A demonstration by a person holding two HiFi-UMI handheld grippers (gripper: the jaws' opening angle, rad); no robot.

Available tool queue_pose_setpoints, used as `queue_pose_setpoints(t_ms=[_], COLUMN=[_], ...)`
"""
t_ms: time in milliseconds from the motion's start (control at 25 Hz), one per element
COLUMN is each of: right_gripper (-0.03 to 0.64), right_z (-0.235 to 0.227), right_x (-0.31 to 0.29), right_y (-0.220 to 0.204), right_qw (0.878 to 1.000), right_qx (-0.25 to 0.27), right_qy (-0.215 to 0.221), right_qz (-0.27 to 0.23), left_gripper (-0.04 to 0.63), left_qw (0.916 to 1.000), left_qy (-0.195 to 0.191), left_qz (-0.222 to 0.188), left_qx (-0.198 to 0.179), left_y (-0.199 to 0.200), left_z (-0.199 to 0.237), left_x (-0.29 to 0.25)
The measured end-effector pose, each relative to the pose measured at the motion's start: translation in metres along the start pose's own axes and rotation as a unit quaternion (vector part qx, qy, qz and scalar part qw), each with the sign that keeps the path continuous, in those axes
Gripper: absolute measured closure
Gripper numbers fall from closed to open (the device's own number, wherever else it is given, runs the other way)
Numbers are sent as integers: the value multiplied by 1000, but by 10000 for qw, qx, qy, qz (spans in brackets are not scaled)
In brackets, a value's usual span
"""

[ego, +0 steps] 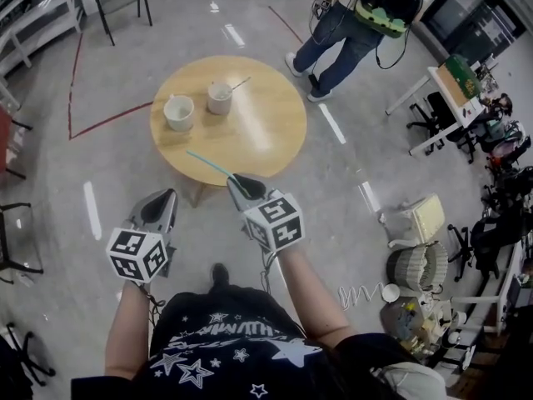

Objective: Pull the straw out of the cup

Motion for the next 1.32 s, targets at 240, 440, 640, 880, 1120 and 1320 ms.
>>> queue_pose_setpoints(t_ms=[240, 440, 640, 880, 1120, 1320], right_gripper=[586, 588, 588, 588, 588, 588], right_z=[27, 47, 62, 78, 94, 106], right_x=[1, 10, 18, 31, 42, 47], right_y=[-6, -10, -15, -15, -16, -20], right_qw=[9998, 9995, 9990, 9983, 9974, 9973], right_qx=[-92, -60, -41, -46, -22, -59], right_qy=[-140, -271, -403, -569, -720, -738], right_qz=[113, 147, 181, 64, 24, 17], left_gripper=[589, 589, 589, 589, 589, 589], left_qw=[10000, 9998, 9995, 9991, 9988, 9989], left_qy=[-84, -170, -281, -356, -434, -400], left_qz=[2, -63, -139, -164, -217, -245], left_qx=[47, -32, 49, -173, -114, -60], left_y=[-15, -17, -20, -22, -24, -24], left_z=[14, 16, 18, 15, 15, 21], left_x=[27, 44, 57, 72, 88, 101])
Point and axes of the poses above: the fingertips, and each gripper's own axes: x backward along the fingers, z to its left, y out of its top, the point moved 3 cm from there along x, backward along the fingers, and after that the axes turned 8 degrees about z, right-handed, at the moved point
